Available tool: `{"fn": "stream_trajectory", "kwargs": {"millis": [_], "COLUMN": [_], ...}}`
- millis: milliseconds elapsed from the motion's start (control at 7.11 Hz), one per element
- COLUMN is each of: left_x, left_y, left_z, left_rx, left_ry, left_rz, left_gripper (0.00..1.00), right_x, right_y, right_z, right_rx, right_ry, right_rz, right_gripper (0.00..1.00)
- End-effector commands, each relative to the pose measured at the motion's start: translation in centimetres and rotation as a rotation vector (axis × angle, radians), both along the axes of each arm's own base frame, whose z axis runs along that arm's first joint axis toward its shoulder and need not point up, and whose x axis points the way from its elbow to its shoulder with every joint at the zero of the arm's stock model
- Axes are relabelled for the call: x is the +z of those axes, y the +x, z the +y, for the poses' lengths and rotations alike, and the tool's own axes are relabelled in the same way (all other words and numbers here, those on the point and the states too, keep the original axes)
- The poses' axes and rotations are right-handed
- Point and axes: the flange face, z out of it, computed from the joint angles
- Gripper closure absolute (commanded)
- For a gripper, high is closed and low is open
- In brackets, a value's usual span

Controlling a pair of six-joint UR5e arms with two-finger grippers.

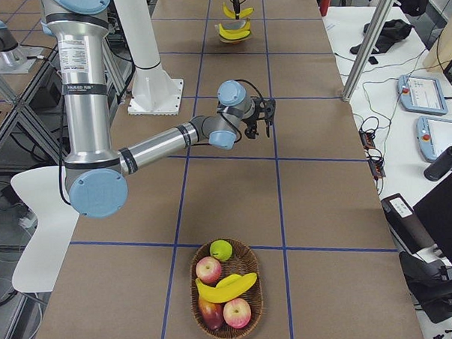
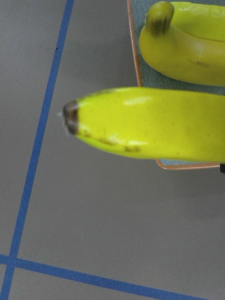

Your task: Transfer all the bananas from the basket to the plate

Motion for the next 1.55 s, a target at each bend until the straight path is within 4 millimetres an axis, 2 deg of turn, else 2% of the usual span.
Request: {"fn": "stream_trajectory", "kwargs": {"millis": [0,141,844,985,1125,1266,1407], "left_x": [-0.9,-1.0,0.0,0.1,0.1,0.2,0.2], "left_y": [2.4,3.9,4.4,4.5,5.0,5.2,5.2], "left_z": [0.0,0.3,0.6,0.7,0.8,1.0,1.0], "left_rx": [0.027,0.039,0.052,0.056,0.067,0.075,0.075], "left_ry": [-0.019,-0.032,-0.049,-0.05,-0.045,-0.04,-0.038], "left_rz": [0.016,0.013,0.003,0.0,-0.002,-0.003,-0.004], "left_gripper": [1.0,1.0,1.0,0.69,0.3,0.16,0.08], "right_x": [0.3,0.5,0.6,0.7,0.6,0.6,0.5], "right_y": [0.0,-0.1,-0.3,-0.3,-0.4,-0.4,-0.4], "right_z": [0.0,-0.1,-0.1,-0.1,-0.1,-0.2,-0.2], "right_rx": [0.002,0.001,-0.001,0.0,-0.001,0.001,0.001], "right_ry": [-0.005,-0.009,-0.017,-0.021,-0.022,-0.022,-0.022], "right_rz": [0.005,0.006,0.007,0.006,0.006,0.006,0.004], "right_gripper": [0.0,0.0,0.0,0.0,0.0,0.0,0.0]}}
